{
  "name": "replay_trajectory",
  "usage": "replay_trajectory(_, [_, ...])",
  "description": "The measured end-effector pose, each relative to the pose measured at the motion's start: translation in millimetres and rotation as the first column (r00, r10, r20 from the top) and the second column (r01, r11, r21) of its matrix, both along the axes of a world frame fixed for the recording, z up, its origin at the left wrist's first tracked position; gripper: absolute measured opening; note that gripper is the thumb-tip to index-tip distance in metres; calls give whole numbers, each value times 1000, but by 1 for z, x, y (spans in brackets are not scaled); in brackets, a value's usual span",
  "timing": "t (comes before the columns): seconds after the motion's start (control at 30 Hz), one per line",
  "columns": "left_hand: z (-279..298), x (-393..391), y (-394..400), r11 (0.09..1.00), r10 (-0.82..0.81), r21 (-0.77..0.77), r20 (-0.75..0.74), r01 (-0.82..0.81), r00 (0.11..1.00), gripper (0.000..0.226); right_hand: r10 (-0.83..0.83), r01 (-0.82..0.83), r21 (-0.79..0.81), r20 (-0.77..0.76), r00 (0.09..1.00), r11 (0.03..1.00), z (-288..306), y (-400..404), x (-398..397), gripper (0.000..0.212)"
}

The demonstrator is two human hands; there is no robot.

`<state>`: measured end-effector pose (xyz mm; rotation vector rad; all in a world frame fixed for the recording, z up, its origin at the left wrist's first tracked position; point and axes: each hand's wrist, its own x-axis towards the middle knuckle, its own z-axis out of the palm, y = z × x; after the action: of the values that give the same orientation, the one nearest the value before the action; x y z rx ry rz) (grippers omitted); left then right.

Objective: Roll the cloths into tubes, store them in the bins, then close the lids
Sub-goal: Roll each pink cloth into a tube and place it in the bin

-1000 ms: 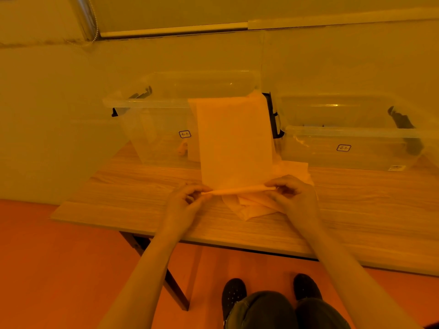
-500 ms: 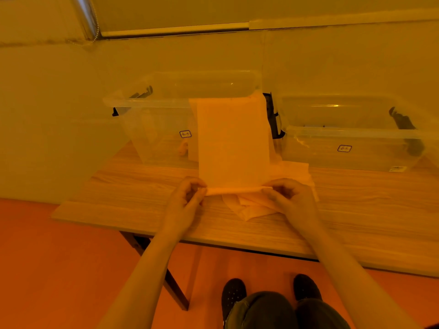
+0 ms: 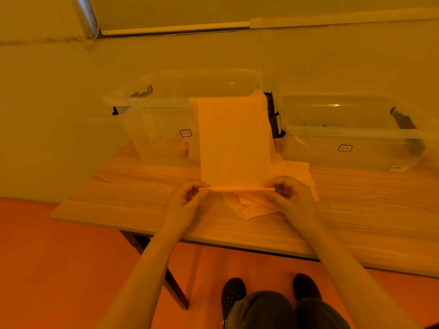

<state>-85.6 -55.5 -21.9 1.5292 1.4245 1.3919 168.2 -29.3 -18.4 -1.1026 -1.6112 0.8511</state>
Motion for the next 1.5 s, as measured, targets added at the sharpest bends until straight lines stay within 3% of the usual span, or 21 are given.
replay_trajectory(0.1, [0,0,-1,1000,-13,19,-3,13,1000,18,-5,5,1,53,999,1000,-1,1,0,18])
replay_trajectory(0.2, [2,1,-2,998,-45,34,-23,46,999,23,-15,15,30,9,1000,999,0,-1,-1,15])
replay_trajectory(0.6, [3,0,-3,998,-60,26,-5,61,998,22,-1,1,11,-26,1000,1000,0,-2,-1,32])
replay_trajectory(0.83, [1,-2,-1,1000,-24,-3,-7,24,1000,14,-15,15,8,27,1000,1000,0,0,-1,10])
replay_trajectory(0.93, [2,0,-3,999,-32,32,14,32,999,18,-9,10,17,-68,998,1000,2,-2,-2,15])
replay_trajectory(1.07, [5,2,-4,997,-68,34,-34,69,997,30,19,-17,28,-57,998,999,2,-3,-3,18])
replay_trajectory(1.27, [4,1,-4,998,-68,-12,52,69,996,22,-4,4,26,-11,1000,1000,3,-4,-1,31])
replay_trajectory(1.4, [5,2,-3,997,-71,5,37,71,997,18,13,-17,-37,-83,996,999,1,-3,-3,15])
replay_trajectory(1.5, [6,3,-4,998,-66,-9,21,66,998,9,-19,19,11,-7,1000,1000,0,-2,-3,10])
